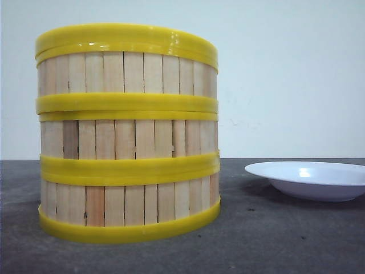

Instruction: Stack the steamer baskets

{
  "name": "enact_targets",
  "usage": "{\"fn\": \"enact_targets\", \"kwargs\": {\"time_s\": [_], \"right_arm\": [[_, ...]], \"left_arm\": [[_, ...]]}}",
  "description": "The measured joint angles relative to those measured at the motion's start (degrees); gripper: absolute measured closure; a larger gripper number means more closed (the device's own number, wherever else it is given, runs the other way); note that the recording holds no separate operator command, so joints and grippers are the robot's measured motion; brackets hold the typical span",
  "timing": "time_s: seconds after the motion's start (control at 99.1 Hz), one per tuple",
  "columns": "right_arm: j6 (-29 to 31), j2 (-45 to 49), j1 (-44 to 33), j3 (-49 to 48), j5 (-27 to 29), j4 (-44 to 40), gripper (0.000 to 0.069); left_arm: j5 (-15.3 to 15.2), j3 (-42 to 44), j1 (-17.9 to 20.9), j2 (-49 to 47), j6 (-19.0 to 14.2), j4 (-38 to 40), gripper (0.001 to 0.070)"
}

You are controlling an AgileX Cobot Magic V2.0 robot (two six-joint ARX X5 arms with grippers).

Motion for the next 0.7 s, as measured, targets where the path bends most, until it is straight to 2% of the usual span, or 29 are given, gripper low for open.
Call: {"fn": "enact_targets", "kwargs": {"time_s": [0.202,0.414,0.545,0.696], "right_arm": [[2.23,-14.29,0.61,-15.82,1.03,13.2,0.0681],[3.15,-29.05,0.15,-33.16,-1.75,23.82,0.0681],[3.48,-33.2,0.15,-39.82,-2.14,27.23,0.0681],[3.48,-36.06,-1.03,-43.3,-3.17,30.53,0.0681]], "left_arm": [[0.0,0.0,0.0,0.0,0.0,0.0,0.0696],[0.0,0.0,0.0,0.0,0.02,0.0,0.0696],[0.0,0.0,0.0,0.0,0.07,0.0,0.0696],[0.02,0.0,0.0,0.0,0.11,0.0,0.0696]]}}
